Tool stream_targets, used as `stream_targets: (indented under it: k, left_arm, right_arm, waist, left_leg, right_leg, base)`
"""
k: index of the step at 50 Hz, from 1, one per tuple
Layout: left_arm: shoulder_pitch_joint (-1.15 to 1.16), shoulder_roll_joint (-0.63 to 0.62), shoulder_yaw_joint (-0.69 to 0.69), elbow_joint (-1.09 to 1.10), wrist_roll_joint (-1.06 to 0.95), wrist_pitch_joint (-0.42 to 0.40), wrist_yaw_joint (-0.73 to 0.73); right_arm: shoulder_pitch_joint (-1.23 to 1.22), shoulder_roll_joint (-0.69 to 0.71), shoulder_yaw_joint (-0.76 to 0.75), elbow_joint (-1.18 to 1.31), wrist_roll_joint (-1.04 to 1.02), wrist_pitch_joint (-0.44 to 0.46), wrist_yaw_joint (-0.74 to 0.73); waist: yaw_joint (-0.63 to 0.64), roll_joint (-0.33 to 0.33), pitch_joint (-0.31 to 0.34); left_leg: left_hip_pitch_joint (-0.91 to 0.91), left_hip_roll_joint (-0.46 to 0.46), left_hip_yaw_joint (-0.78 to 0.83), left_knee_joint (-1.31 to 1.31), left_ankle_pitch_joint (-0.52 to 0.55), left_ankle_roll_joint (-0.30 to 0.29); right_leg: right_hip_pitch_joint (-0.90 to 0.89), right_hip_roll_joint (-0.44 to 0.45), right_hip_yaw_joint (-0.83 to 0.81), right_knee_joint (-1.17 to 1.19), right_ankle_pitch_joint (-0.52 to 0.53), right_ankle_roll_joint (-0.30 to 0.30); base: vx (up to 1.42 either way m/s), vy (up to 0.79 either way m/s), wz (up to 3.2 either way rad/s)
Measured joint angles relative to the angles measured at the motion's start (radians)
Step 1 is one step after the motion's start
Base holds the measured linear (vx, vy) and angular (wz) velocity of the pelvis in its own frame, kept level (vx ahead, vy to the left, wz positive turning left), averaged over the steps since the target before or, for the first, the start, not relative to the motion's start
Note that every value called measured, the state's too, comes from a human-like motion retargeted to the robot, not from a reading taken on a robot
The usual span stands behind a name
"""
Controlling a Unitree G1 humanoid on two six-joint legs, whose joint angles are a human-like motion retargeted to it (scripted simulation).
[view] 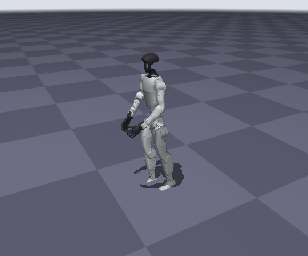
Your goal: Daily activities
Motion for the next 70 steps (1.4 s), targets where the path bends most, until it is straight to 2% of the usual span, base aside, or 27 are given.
stream_targets:
  k: [5,10,17,25,32,40,47,52,57,62,70]
  left_arm:
    - [-0.137,-0.065,-0.142,0.007,-0.051,0.003,-0.066]
    - [-0.241,-0.133,-0.228,0.05,-0.067,0.004,-0.139]
    - [-0.293,-0.168,-0.277,0.054,-0.017,0.013,-0.257]
    - [-0.285,-0.123,-0.284,-0.005,0.063,0.038,-0.366]
    - [-0.176,0.0,-0.193,0.023,0.19,0.065,-0.359]
    - [0.05,0.132,0.003,0.212,0.395,0.088,-0.283]
    - [0.207,0.186,0.165,0.322,0.478,0.088,-0.261]
    - [0.246,0.207,0.188,0.265,0.482,0.08,-0.257]
    - [0.192,0.219,0.121,0.096,0.454,0.066,-0.251]
    - [0.037,0.191,-0.016,-0.056,0.398,0.065,-0.247]
    - [-0.253,0.059,-0.211,-0.06,0.31,0.059,-0.248]
  right_arm:
    - [-0.018,-0.008,0.062,-0.05,0.03,0.009,0.057]
    - [-0.011,-0.027,0.093,-0.115,0.066,0.021,0.123]
    - [0.035,-0.075,0.081,-0.191,0.104,0.044,0.204]
    - [0.057,-0.106,0.101,-0.195,0.04,0.076,0.285]
    - [0.044,-0.111,0.121,-0.107,-0.135,0.093,0.316]
    - [0.04,-0.089,0.088,0.045,-0.317,0.09,0.286]
    - [0.043,-0.077,0.023,0.143,-0.369,0.087,0.253]
    - [0.013,-0.078,-0.005,0.153,-0.347,0.089,0.218]
    - [-0.045,-0.065,-0.002,0.141,-0.301,0.088,0.174]
    - [-0.095,-0.031,0.029,0.145,-0.237,0.093,0.149]
    - [-0.125,0.01,0.089,0.126,-0.11,0.094,0.164]
  waist:
    - [-0.062,0.021,-0.03]
    - [-0.119,0.045,-0.052]
    - [-0.158,0.065,-0.073]
    - [-0.133,0.053,-0.095]
    - [-0.083,0.015,-0.113]
    - [-0.03,-0.021,-0.121]
    - [0.002,-0.025,-0.12]
    - [0.019,-0.018,-0.122]
    - [0.024,-0.01,-0.134]
    - [0.013,0.006,-0.151]
    - [-0.021,0.04,-0.168]
  left_leg:
    - [-0.008,0.02,0.055,0.0,-0.007,-0.014]
    - [-0.021,0.038,0.099,-0.01,-0.01,-0.029]
    - [-0.043,0.053,0.131,-0.009,-0.008,-0.042]
    - [-0.05,0.053,0.136,-0.008,0.013,-0.035]
    - [-0.047,0.038,0.133,-0.007,0.02,-0.009]
    - [-0.028,0.027,0.145,-0.008,0.022,0.003]
    - [-0.017,0.026,0.156,-0.009,0.016,0.007]
    - [-0.015,0.026,0.157,-0.009,0.014,0.011]
    - [-0.02,0.025,0.157,-0.01,0.017,0.013]
    - [-0.026,0.031,0.161,-0.009,0.02,0.008]
    - [-0.046,0.055,0.174,0.011,0.004,-0.009]
  right_leg:
    - [-0.004,0.046,0.052,-0.052,0.058,0.0]
    - [-0.014,0.086,0.088,-0.102,0.111,0.0]
    - [-0.027,0.118,0.111,-0.145,0.154,0.0]
    - [-0.041,0.122,0.117,-0.138,0.154,0.0]
    - [-0.054,0.111,0.114,-0.098,0.122,0.0]
    - [-0.045,0.103,0.106,-0.072,0.093,0.0]
    - [-0.034,0.102,0.097,-0.069,0.079,0.0]
    - [-0.032,0.105,0.102,-0.074,0.077,0.0]
    - [-0.036,0.11,0.115,-0.081,0.083,0.0]
    - [-0.034,0.119,0.132,-0.105,0.109,0.0]
    - [-0.019,0.139,0.151,-0.169,0.168,0.0]
  base:
    - [-0.01,-0.1,-0.89]
    - [0.01,-0.09,-0.73]
    - [0.03,-0.06,-0.42]
    - [0.01,-0.01,-0.05]
    - [0.0,0.0,0.0]
    - [0.0,0.0,0.0]
    - [0.0,0.0,0.0]
    - [0.0,0.0,0.0]
    - [0.0,-0.05,-0.13]
    - [0.0,-0.07,-0.17]
    - [0.0,-0.04,-0.11]
